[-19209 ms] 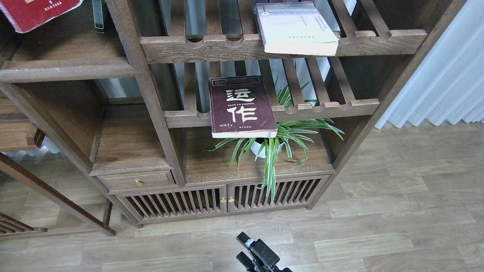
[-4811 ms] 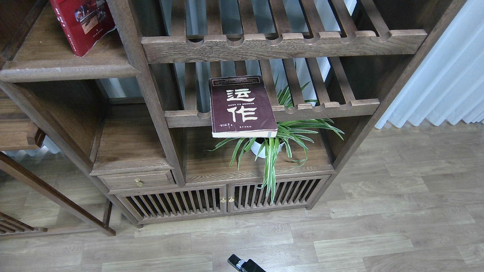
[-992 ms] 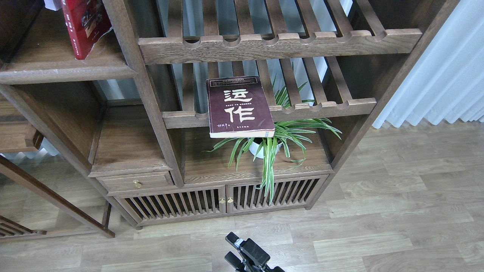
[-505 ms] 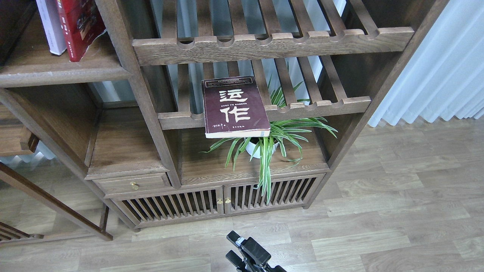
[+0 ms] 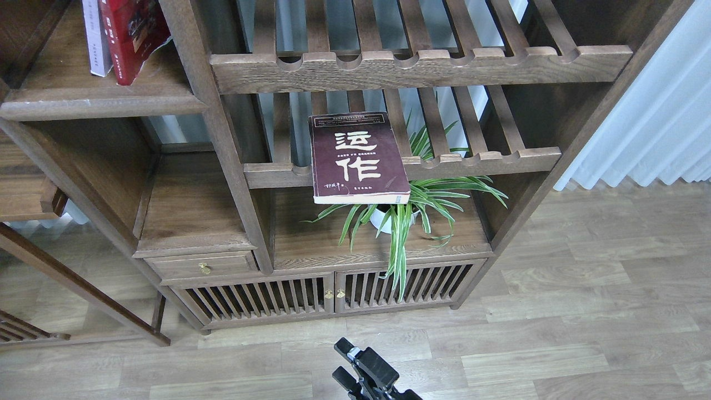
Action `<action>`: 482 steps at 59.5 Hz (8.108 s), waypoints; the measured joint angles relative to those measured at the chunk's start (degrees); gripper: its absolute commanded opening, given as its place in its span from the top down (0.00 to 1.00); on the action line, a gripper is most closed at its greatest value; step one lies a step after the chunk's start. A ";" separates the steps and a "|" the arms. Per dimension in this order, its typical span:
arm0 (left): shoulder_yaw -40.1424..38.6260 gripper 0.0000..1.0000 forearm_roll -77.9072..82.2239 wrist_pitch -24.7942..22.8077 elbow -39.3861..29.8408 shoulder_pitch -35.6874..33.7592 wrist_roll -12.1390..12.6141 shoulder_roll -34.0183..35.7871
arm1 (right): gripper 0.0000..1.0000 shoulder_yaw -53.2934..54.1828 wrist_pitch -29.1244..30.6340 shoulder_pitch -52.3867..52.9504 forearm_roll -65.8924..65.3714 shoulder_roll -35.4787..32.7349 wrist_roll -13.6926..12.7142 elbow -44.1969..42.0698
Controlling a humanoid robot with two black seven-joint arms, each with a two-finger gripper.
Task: Organize books on shelf
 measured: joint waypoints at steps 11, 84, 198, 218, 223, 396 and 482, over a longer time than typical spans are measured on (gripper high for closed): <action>-5.30 0.18 -1.41 0.00 -7.32 9.46 4.67 1.58 | 0.05 0.26 0.00 0.16 -0.05 0.00 0.05 -0.14; -13.25 0.14 -17.03 0.03 -5.66 52.02 16.72 -23.25 | 0.04 3.65 0.00 19.83 0.36 -0.01 7.29 -7.42; -16.89 0.01 -17.63 0.01 0.20 49.76 16.80 -23.62 | 1.00 -2.41 -4.73 39.29 8.16 -0.02 11.27 -15.49; -9.13 0.00 -33.59 0.01 2.48 47.24 17.11 -26.96 | 1.00 1.04 -0.01 22.25 0.51 0.00 5.66 -0.44; -5.42 0.00 -38.54 0.01 0.96 45.89 16.88 -27.68 | 1.00 3.18 0.03 17.30 -0.19 -0.19 2.83 0.87; 16.86 0.99 -59.65 0.13 -3.40 43.90 22.01 -20.22 | 0.11 2.64 0.05 5.61 -5.44 -0.05 -11.26 -2.41; 2.42 0.96 -47.60 0.00 -14.33 4.13 29.62 31.31 | 0.11 2.79 0.00 5.66 -7.18 0.00 -11.04 -3.68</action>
